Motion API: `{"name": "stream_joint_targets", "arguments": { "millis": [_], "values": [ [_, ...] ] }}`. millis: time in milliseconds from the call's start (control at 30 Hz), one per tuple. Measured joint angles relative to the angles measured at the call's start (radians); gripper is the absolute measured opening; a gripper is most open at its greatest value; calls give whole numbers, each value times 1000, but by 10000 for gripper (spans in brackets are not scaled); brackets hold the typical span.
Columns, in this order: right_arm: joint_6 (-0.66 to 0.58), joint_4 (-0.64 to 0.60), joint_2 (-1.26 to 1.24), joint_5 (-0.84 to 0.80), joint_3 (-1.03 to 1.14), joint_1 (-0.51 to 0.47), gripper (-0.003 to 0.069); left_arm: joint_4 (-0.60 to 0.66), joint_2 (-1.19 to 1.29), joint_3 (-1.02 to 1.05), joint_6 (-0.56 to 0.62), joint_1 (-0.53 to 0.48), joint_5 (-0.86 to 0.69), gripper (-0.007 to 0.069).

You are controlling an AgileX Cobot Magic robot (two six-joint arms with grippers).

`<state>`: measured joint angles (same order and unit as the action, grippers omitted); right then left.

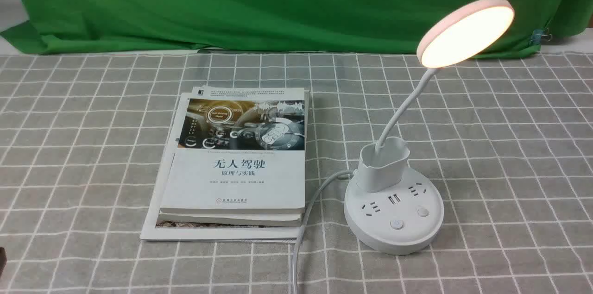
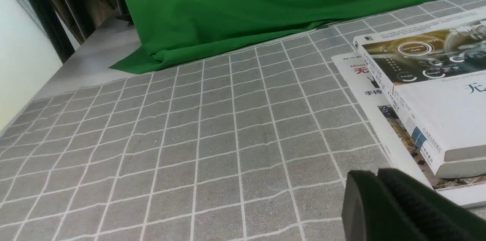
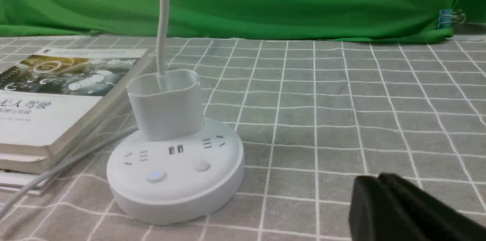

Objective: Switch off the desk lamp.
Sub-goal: Use the right arm to press the button switch on the lamp holder

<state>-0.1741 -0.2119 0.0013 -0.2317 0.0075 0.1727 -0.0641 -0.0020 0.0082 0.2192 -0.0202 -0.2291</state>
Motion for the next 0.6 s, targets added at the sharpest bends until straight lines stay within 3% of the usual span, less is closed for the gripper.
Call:
{"name": "stream_joint_targets", "arguments": {
  "millis": [600],
  "values": [
    [0,0,0,77,0,0,52,0,0,0,0,0,0,19]
  ]
}}
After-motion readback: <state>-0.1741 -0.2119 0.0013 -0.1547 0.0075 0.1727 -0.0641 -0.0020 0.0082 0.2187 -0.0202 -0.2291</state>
